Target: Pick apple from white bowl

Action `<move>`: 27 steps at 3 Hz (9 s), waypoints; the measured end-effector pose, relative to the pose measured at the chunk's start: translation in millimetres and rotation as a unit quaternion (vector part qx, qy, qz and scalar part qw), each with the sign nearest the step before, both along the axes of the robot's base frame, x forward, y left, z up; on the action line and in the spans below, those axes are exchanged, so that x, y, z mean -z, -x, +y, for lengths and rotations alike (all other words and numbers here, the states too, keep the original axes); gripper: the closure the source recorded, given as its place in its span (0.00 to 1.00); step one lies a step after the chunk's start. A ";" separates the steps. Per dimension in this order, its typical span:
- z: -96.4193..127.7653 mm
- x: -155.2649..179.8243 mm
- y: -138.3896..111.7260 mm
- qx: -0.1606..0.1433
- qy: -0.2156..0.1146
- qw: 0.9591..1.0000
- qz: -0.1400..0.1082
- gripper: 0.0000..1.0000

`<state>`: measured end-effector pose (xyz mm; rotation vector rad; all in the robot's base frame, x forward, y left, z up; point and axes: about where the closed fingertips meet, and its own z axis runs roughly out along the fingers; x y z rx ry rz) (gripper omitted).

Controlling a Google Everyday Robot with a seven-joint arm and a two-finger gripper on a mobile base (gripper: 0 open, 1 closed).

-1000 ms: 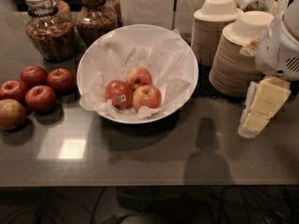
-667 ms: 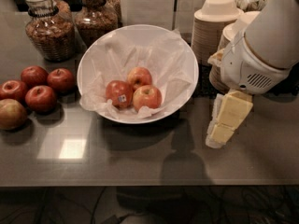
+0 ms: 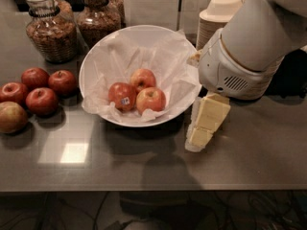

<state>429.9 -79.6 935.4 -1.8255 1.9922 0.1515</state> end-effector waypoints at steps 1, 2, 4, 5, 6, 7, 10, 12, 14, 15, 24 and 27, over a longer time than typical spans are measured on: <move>4.9 1.5 -2.0 0.001 -0.007 1.000 -0.003 0.00; 33.3 -1.9 -28.7 0.000 -0.036 0.999 -0.020 0.00; 77.8 -1.7 -72.4 0.017 -0.082 0.996 -0.014 0.00; 88.4 18.2 -87.3 0.051 -0.102 0.993 0.008 0.00; 89.7 37.0 -98.2 0.094 -0.114 0.989 0.020 0.00; 87.0 52.2 -105.6 0.133 -0.121 0.983 0.028 0.00; 80.9 61.1 -111.5 0.163 -0.123 0.979 0.031 0.18; 81.0 61.0 -111.5 0.163 -0.123 0.979 0.030 0.68; 81.0 61.0 -111.5 0.163 -0.123 0.979 0.030 0.43; 81.0 61.0 -111.5 0.162 -0.123 0.979 0.030 0.19; 60.9 78.6 -117.0 0.175 -0.106 0.978 0.028 0.65; 60.1 -4.6 -117.1 0.081 -0.204 0.975 0.018 1.00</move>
Offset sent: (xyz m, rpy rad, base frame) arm 0.0693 0.0689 0.0033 0.1568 -0.0818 -0.0043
